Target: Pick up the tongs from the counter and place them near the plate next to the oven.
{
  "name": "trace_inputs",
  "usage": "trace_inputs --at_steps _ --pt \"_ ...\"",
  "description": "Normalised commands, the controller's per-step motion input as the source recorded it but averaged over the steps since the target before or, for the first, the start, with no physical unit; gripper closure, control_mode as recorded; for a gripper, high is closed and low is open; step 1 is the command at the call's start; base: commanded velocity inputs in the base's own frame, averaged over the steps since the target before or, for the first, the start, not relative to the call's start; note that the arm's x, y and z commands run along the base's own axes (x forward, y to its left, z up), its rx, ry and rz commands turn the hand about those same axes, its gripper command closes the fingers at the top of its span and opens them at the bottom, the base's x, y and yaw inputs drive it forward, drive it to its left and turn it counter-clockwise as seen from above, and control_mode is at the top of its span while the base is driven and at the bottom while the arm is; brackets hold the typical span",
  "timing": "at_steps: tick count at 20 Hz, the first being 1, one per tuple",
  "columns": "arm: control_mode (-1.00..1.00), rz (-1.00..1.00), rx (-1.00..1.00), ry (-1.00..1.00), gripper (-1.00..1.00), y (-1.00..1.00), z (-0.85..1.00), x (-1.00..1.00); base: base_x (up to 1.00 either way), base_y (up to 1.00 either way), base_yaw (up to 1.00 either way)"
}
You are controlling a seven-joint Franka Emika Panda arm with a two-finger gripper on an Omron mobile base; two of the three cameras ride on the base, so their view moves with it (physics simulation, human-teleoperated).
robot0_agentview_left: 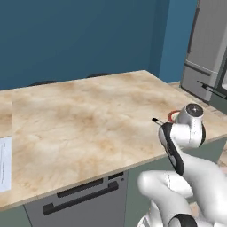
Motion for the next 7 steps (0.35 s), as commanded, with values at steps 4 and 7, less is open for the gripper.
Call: trace_inputs --at_steps 4,7 --pt "-1.0 0.0 0.03 -0.28 -1.0 0.16 0.31 -0.57 0.0 0.0 0.0" --pt "-1.0 0.0 0.02 -0.16 -1.0 0.18 0.3 -0.53 0.0 0.0 0.0"
